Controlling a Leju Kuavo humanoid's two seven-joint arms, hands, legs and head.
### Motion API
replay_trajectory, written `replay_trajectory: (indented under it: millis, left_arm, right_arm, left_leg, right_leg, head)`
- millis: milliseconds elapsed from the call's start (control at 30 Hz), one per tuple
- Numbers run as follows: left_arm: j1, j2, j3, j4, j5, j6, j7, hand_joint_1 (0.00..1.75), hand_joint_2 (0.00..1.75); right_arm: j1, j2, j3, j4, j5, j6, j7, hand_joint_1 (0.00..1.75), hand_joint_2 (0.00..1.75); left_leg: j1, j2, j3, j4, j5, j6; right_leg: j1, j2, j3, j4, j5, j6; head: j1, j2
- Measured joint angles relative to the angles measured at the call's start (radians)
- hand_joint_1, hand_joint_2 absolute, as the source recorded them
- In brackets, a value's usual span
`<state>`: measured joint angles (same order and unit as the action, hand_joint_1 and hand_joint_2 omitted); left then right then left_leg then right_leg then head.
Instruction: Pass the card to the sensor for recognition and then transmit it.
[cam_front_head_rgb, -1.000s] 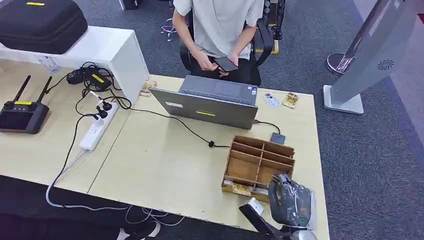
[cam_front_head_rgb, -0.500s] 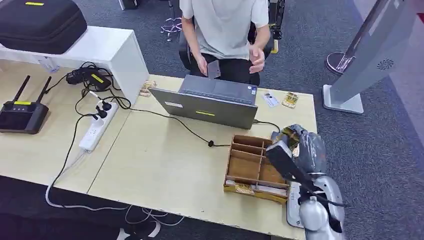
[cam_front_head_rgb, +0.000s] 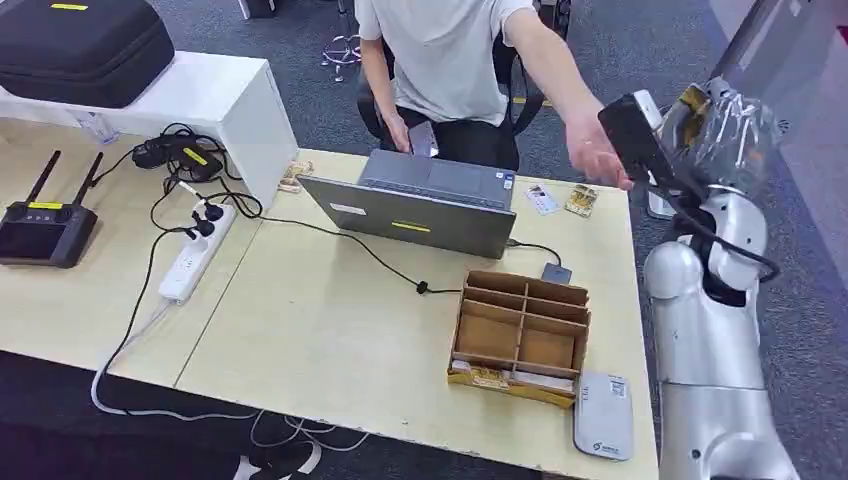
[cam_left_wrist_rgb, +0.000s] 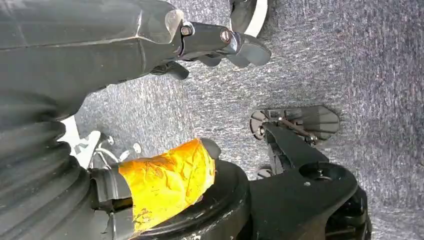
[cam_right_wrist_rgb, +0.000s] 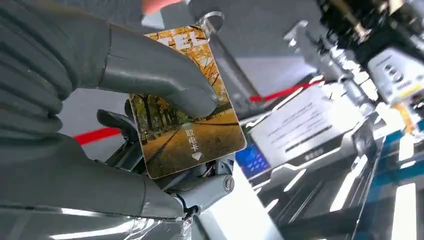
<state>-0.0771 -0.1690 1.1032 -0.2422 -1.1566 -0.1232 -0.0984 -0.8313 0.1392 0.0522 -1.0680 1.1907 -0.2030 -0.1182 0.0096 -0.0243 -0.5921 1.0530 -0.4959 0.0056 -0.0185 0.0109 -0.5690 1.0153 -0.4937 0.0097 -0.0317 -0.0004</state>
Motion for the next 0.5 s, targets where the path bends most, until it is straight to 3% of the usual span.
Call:
replay_trajectory:
  millis: [133,500]
  left_arm:
    - [0.0,0.0,-0.001,0.0,0.014,-0.013,-0.005,0.0,1.75]
    - [-0.001,0.0,-0.001,0.0,0.014,-0.021,-0.005,0.0,1.75]
  right_arm:
    - [-0.074,0.004,-0.004,0.094,0.128,-0.015,0.047,1.75,1.75]
    - [-0.128,0.032,-0.004,0.224,0.162,-0.034,0.051,1.75,1.75]
  left_leg:
    - [0.0,0.0,0.0,0.0,0.0,0.0]
    - [0.0,-0.001,0.0,0.0,0.0,0.0]
  right_leg:
    - [0.0,0.0,0.0,0.0,0.0,0.0]
    - [0.0,-0.001,0.0,0.0,0.0,0.0]
  head:
    - [0.0,0.0]
    - [0.0,0.0]
